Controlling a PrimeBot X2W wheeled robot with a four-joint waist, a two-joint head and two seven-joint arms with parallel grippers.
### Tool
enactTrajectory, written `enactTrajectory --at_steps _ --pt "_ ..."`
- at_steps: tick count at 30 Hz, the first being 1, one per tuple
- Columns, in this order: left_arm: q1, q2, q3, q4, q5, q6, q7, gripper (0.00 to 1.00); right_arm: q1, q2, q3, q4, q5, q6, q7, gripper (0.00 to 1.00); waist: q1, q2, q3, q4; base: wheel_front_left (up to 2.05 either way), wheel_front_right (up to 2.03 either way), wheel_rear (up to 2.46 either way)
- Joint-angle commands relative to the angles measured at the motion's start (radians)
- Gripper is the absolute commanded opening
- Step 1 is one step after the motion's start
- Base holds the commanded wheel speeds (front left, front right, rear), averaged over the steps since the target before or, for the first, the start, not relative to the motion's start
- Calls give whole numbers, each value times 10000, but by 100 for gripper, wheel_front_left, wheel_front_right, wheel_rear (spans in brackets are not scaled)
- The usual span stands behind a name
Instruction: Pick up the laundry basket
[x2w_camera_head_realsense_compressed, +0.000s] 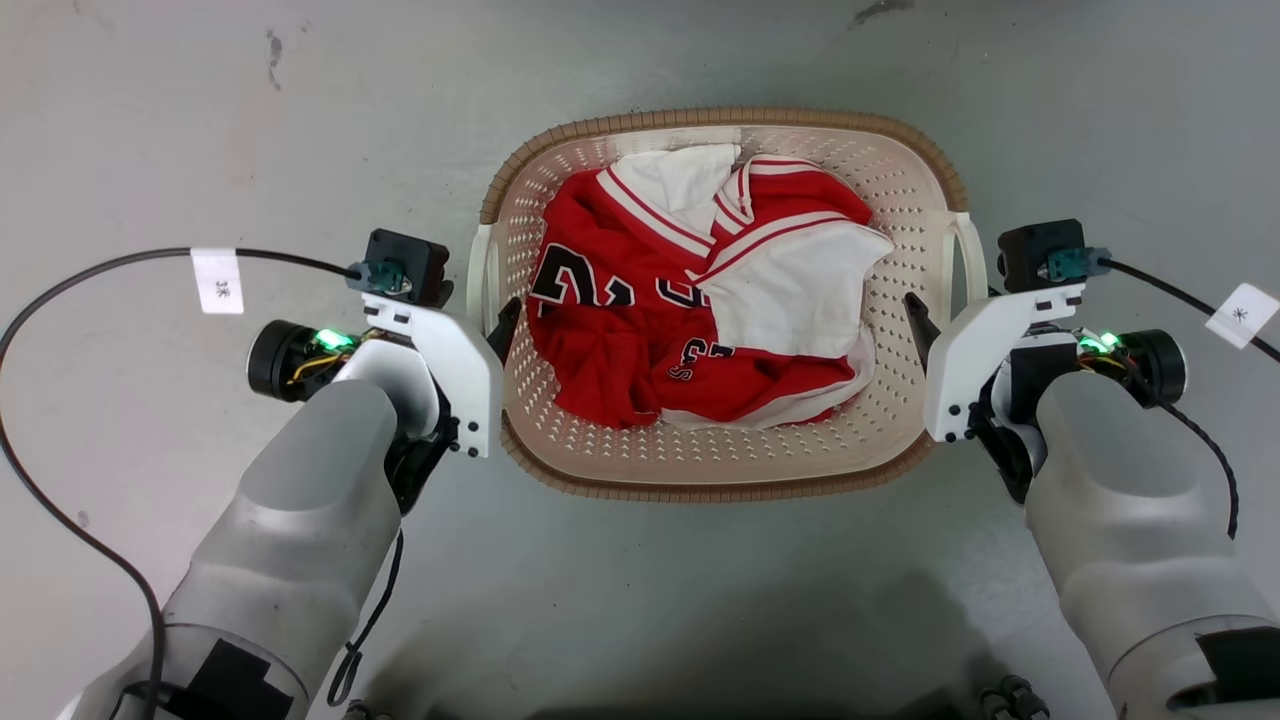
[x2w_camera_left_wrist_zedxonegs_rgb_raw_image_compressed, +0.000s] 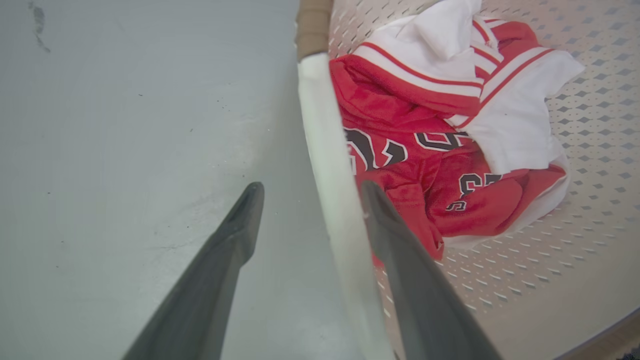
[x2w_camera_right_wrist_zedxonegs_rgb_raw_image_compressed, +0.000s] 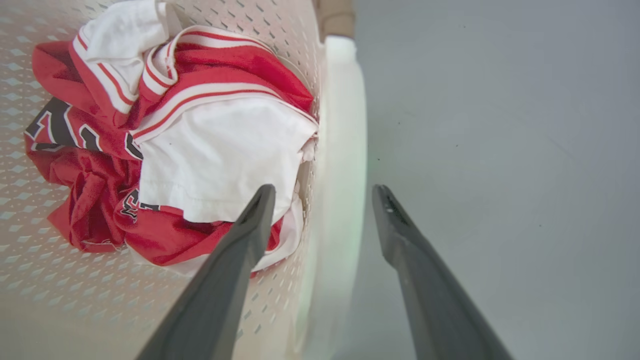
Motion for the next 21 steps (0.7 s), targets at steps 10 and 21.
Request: enactTrajectory --at_steps 10,21 --pt "-412 202 -1131 -96 -1321 -11 313 100 -682 -10 -271 605 -300 -7 133 100 -1 1 244 54 0 0 0" --pt "-404 534 -2282 -389 -2452 -21 449 0 -661 -64 -277 887 -415 -11 300 0 -1 1 230 99 0 0 0"
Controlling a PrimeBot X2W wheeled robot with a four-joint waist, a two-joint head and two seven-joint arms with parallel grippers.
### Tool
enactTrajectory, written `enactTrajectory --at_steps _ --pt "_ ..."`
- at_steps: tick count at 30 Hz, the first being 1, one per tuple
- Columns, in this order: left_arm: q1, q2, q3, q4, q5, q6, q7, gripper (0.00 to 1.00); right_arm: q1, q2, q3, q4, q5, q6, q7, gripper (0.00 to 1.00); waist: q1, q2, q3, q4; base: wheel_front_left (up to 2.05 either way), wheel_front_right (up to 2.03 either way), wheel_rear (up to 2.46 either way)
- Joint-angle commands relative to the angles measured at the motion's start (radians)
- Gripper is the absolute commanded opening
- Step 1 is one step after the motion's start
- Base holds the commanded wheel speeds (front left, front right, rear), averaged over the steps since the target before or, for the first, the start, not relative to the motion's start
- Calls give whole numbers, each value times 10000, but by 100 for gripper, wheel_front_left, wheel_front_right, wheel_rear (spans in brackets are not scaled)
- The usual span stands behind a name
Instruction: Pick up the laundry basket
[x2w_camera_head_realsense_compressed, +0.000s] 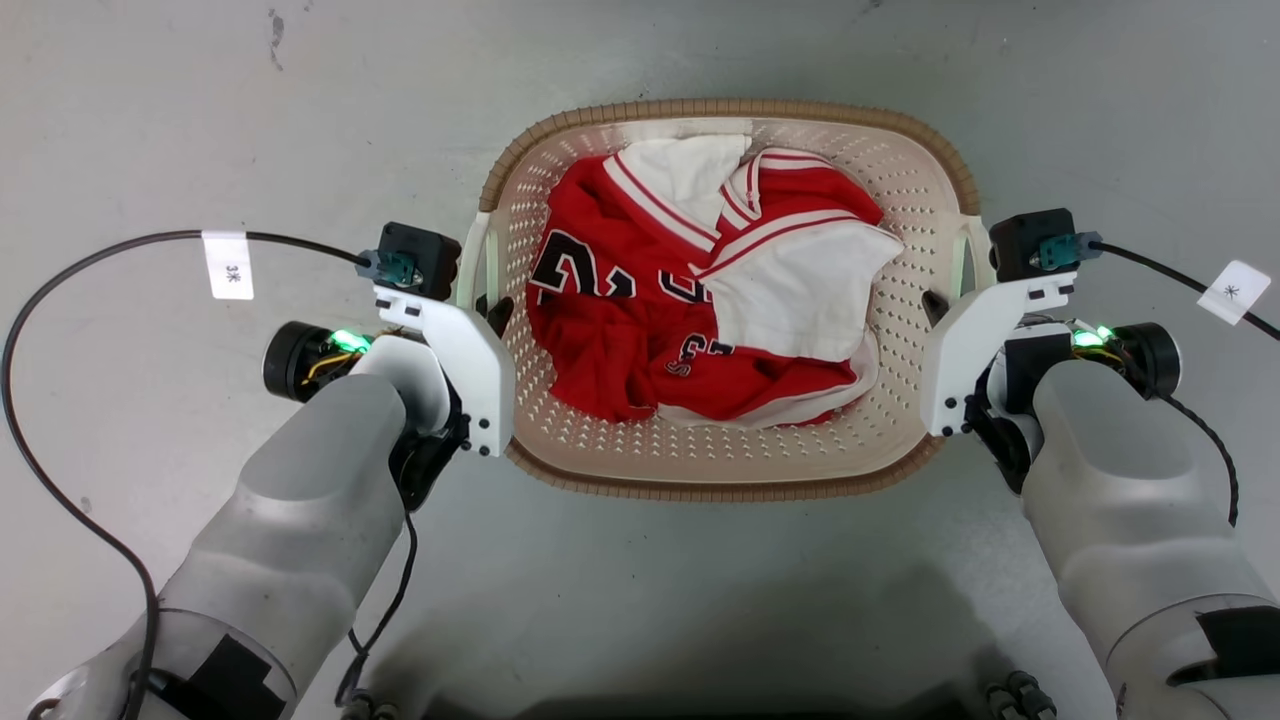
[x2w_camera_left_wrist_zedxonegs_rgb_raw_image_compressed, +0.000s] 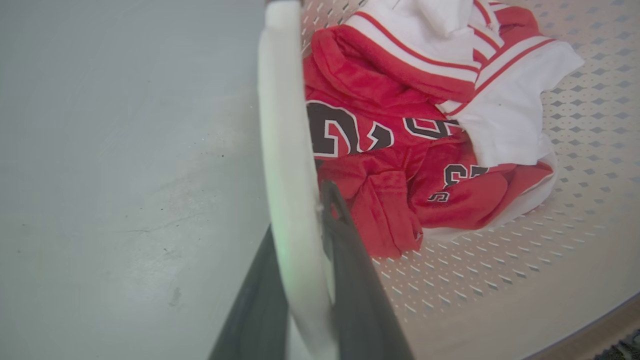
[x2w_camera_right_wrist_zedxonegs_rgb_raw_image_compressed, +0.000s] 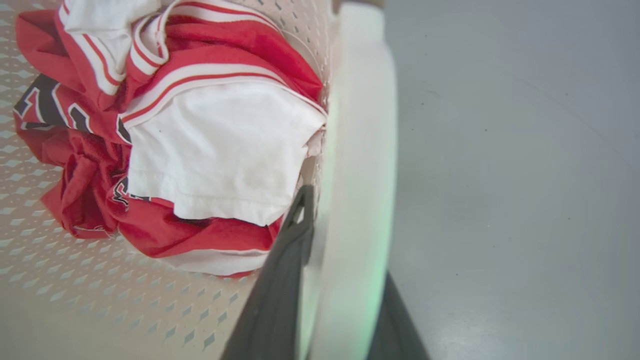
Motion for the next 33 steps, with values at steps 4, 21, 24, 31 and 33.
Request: enactTrajectory --at_steps 4,21,24,31,33 --pt "120 316 -526 -82 -459 -32 157 0 46 -141 -77 88 -166 -19 80 0 -1 0 -227 -45 0 0 0" --pt "1043 1022 -2167 -784 -2356 -34 1499 0 808 -178 635 295 304 -20 2828 0 -1 0 -3069 -275 0 0 0" --pt "1182 1201 -2426 -998 -2597 -34 1411 0 911 -197 694 303 372 -20 3136 0 -1 0 -3807 -268 0 0 0" --pt "1532 1541 -3034 -1237 -3181 -35 1757 0 1239 -209 1377 307 1191 -20 3797 0 -1 0 -5522 -292 0 0 0" --pt "1686 1574 -3229 -1299 -3337 -35 1911 0 1409 -208 1620 309 1469 -20 3970 0 -1 0 -6029 -293 0 0 0"
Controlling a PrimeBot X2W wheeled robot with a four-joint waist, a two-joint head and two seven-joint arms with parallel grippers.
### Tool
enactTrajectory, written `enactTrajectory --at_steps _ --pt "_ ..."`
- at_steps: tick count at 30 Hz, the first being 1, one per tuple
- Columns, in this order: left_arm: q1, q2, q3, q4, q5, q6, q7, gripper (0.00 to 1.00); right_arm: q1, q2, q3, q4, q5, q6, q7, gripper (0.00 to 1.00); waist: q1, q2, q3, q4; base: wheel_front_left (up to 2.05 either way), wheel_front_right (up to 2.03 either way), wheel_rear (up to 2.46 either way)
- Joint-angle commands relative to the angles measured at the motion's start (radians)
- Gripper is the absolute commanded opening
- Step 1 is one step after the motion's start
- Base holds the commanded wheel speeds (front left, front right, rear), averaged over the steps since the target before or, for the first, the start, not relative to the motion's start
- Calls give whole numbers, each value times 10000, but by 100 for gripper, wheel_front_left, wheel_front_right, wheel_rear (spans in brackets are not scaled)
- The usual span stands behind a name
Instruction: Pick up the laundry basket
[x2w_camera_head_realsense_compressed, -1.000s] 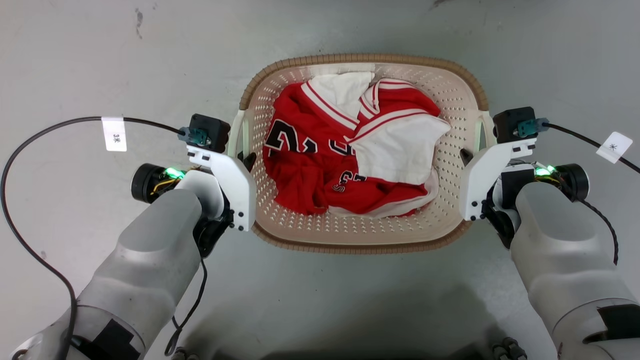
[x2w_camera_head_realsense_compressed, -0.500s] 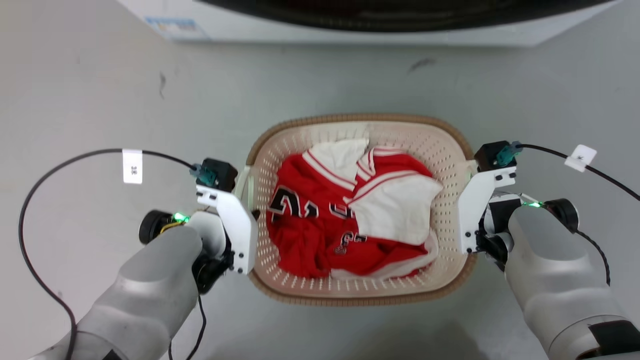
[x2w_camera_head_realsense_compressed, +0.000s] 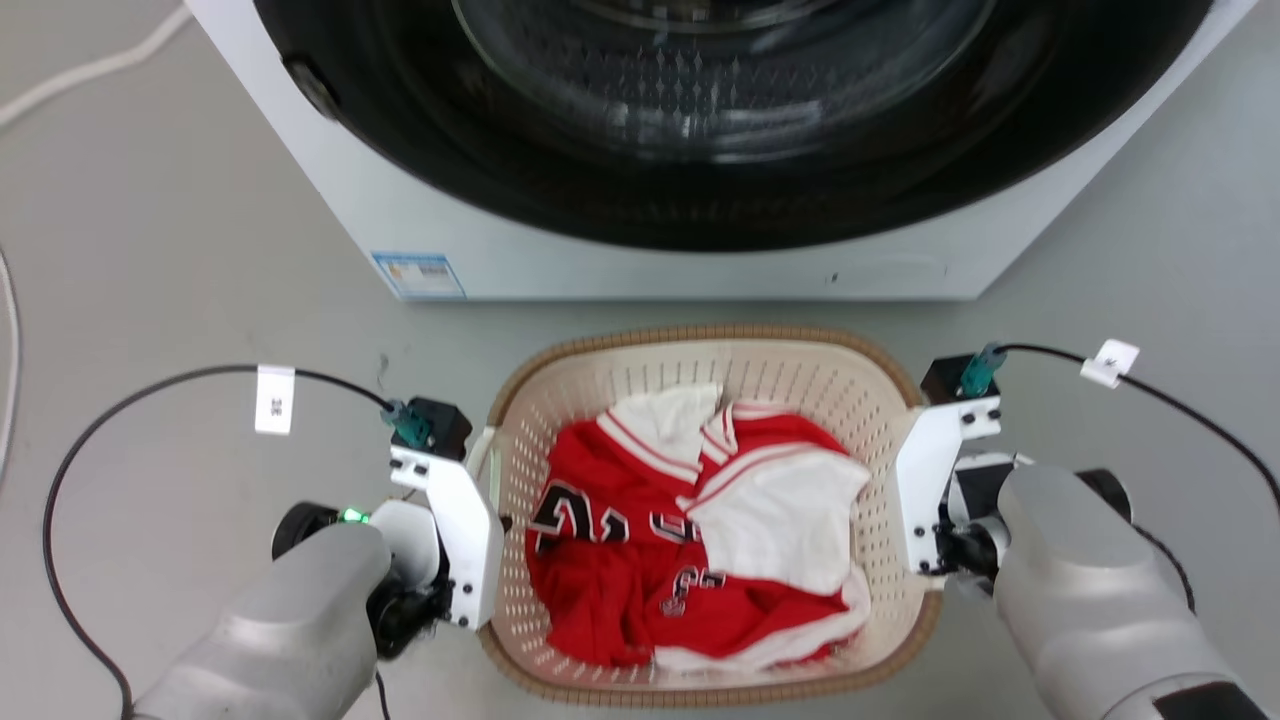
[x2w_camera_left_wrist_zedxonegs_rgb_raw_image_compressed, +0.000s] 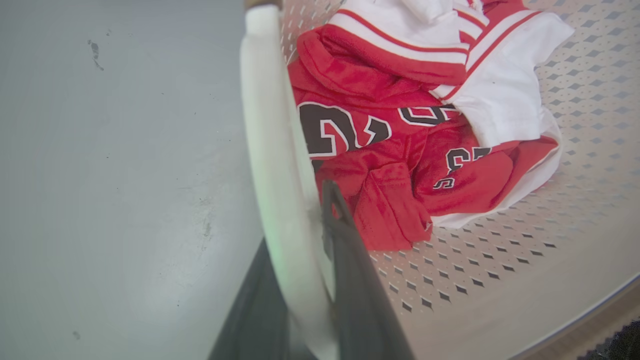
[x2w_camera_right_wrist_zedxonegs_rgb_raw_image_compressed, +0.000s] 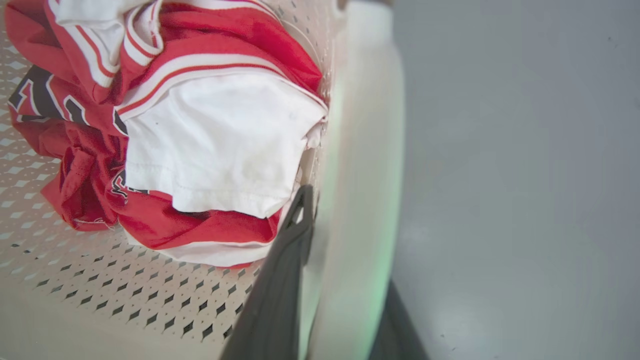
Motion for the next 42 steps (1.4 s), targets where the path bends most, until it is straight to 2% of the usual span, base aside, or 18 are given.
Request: enactTrajectory --at_steps 1,10,18,29,42 --pt "245 303 -139 -18 -64 -37 118 0 269 -308 203 40 132 -24 201 0 2 0 -1075 -43 0 0 0" --pt "680 540 -579 -563 -545 -40 723 0 960 -281 1287 -118 1247 -19 1282 0 2 0 -2727 -111 0 0 0" --pt "919 767 -759 -929 -774 -41 1322 0 1302 -339 1957 -395 2006 -16 2184 0 2 0 -3590 -206 0 0 0" --pt "1285 800 -832 -1226 -1101 -66 1981 0 1502 -679 2597 -725 2786 -16 3103 0 2 0 -4083 -236 0 0 0" --pt "1630 849 -875 -1531 -1376 -77 2908 0 1771 -756 3187 -1037 3495 -15 3914 0 2 0 -4339 -229 0 0 0"
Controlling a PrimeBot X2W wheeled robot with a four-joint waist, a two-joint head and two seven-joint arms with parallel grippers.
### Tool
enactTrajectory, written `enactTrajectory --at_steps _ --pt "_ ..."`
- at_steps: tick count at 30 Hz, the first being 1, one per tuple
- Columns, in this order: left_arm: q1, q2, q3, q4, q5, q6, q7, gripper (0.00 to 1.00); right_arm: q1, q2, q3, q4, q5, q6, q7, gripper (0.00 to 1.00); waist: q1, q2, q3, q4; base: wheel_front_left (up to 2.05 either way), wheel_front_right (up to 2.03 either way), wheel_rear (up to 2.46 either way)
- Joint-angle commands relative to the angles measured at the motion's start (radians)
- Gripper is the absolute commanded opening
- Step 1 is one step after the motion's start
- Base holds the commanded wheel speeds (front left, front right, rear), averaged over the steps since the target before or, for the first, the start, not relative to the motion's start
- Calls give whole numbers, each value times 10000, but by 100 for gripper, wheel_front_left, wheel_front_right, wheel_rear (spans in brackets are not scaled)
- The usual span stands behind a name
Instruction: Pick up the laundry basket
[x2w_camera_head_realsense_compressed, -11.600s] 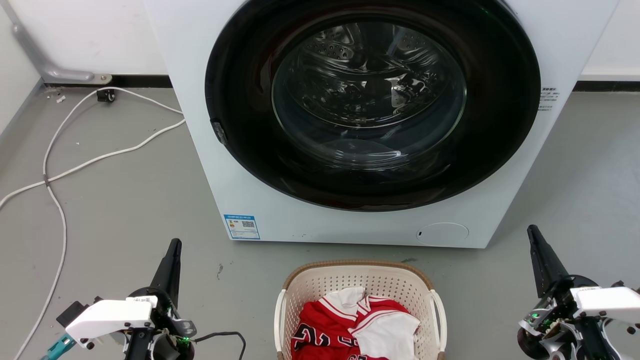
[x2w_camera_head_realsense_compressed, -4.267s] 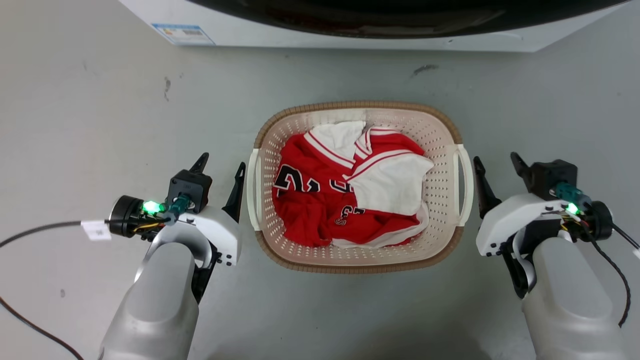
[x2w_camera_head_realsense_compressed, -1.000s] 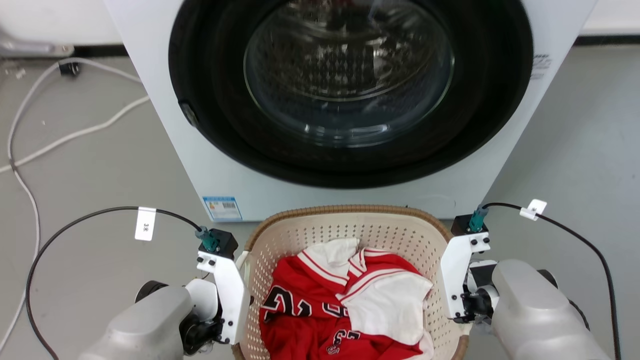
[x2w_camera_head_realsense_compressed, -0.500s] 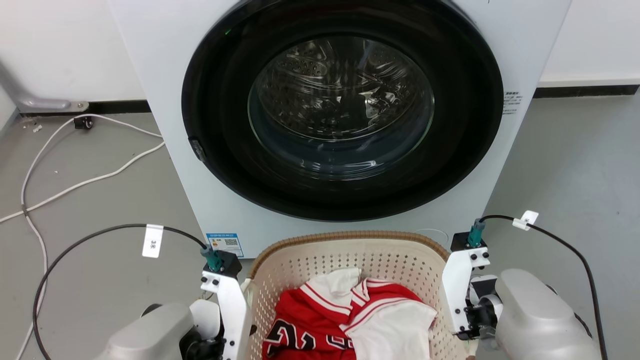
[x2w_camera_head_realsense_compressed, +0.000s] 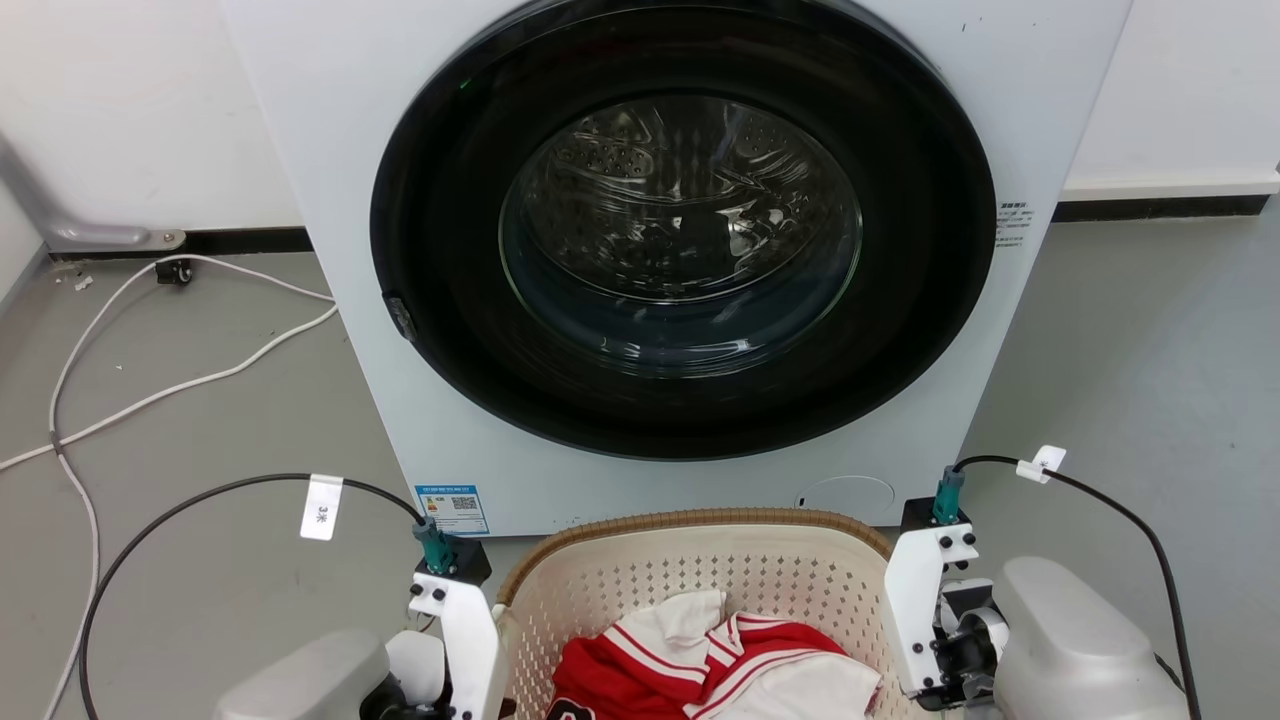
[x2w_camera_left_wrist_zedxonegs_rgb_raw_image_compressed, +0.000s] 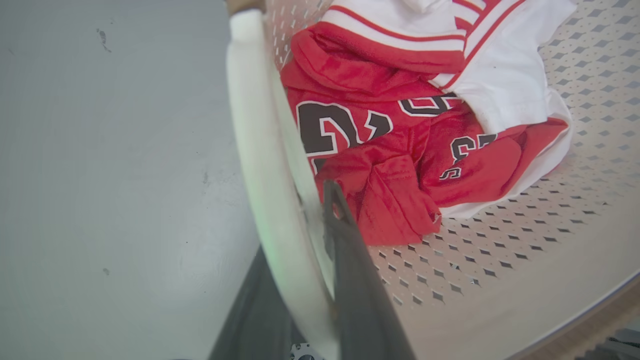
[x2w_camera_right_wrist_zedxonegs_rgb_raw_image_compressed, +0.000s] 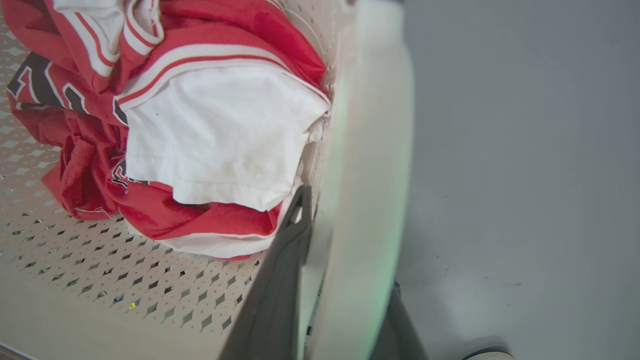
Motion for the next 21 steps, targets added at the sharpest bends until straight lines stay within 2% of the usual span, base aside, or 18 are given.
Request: enactTrajectory --at_steps 1,21 --pt "179 153 -39 -79 -20 -127 117 0 91 -270 106 -66 35 -3 95 0 1 -1 -19 -1 0 0 0" --pt "323 52 -47 -43 -234 -129 346 0 193 -502 714 -386 774 -2 540 0 1 -1 -71 -55 0 0 0"
